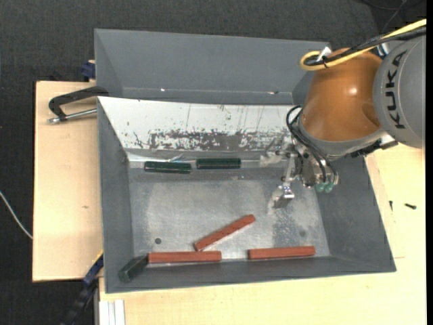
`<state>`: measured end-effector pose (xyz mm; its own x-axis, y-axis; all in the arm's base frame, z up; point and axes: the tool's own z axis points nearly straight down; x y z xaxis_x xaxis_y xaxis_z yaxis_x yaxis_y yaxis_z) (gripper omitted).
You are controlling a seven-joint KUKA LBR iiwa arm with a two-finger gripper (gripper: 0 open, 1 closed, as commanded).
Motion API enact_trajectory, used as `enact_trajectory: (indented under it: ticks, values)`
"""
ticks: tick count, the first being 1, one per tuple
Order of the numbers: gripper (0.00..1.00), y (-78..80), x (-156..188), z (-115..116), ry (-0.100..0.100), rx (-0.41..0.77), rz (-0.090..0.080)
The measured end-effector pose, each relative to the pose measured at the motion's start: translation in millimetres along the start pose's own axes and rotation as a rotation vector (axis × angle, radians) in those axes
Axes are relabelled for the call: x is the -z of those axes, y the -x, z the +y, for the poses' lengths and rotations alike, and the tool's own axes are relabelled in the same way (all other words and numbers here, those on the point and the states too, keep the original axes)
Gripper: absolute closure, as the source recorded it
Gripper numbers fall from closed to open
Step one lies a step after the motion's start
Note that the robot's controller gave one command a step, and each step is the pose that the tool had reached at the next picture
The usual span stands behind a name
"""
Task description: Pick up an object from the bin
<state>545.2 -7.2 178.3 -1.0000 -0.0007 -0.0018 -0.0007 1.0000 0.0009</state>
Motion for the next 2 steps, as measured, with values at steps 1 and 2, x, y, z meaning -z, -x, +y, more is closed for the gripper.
enact_trajectory:
  ticks: [1,2]
  values:
    - [0.00,0.0,0.0,0.0,0.000,0.000,0.000]
    - [0.00,15.3,-22.2,-4.3,0.001,-0.055,-0.002]
